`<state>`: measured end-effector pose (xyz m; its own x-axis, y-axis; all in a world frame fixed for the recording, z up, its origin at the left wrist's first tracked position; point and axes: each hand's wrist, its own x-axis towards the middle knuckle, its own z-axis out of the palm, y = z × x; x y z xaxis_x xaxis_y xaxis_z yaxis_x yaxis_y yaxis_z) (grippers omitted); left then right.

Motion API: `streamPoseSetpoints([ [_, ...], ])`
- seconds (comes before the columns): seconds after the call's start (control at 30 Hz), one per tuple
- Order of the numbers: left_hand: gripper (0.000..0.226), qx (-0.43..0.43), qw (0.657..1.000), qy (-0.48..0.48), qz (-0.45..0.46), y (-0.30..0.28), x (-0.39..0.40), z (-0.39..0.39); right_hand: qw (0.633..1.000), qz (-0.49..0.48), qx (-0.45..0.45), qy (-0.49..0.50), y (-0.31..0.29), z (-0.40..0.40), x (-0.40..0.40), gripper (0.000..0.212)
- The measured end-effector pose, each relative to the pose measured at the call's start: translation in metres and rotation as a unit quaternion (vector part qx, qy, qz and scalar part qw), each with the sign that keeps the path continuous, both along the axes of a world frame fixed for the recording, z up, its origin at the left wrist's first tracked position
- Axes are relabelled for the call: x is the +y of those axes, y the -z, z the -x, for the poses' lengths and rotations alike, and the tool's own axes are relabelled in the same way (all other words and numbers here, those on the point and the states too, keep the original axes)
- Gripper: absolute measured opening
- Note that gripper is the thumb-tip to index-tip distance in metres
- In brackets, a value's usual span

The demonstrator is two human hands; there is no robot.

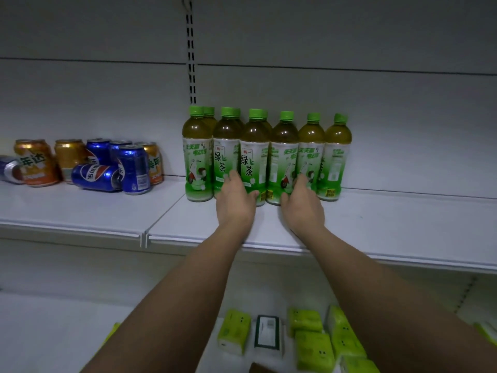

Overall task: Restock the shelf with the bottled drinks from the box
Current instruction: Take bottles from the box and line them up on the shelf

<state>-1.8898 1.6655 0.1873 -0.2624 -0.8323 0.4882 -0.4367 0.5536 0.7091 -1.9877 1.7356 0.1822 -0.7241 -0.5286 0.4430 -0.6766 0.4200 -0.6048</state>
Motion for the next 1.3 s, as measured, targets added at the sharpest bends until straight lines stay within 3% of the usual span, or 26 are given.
streamPoseSetpoints([
  [0.13, 0.047, -0.070, 0.997, 0.026, -0.026, -0.001, 0.016, -0.010, 0.994, 0.074, -0.051, -0.070, -0.007, -0.021, 0.031, 0.014],
  [0.33, 0.042, -0.184, 0.981, 0.055, 0.036, 0.002, 0.050, -0.044, 0.981, 0.013, -0.135, -0.140, -0.024, -0.034, 0.085, 0.019],
  [0.53, 0.023, -0.087, 0.987, 0.132, 0.015, 0.019, 0.104, -0.090, 0.980, 0.015, -0.128, -0.152, 0.002, -0.065, 0.132, 0.024],
  [0.67, 0.014, -0.036, 0.985, 0.166, 0.014, 0.093, 0.137, -0.114, 0.959, 0.042, -0.224, -0.171, 0.056, -0.088, 0.155, 0.014],
  [0.8, 0.006, -0.140, 0.974, 0.168, -0.066, 0.197, 0.156, -0.126, 0.931, 0.002, -0.332, -0.150, 0.129, -0.098, 0.176, 0.013],
  [0.97, 0.020, -0.289, 0.918, 0.193, -0.189, 0.306, 0.183, -0.134, 0.909, -0.093, -0.399, -0.074, 0.230, -0.090, 0.211, 0.020],
  [1.1, 0.018, -0.358, 0.871, 0.227, -0.247, 0.357, 0.215, -0.124, 0.862, -0.167, -0.478, -0.032, 0.298, -0.086, 0.249, 0.036],
  [1.3, 0.027, -0.416, 0.812, 0.262, -0.313, 0.422, 0.252, -0.096, 0.809, -0.203, -0.550, 0.039, 0.393, -0.075, 0.305, 0.013],
])
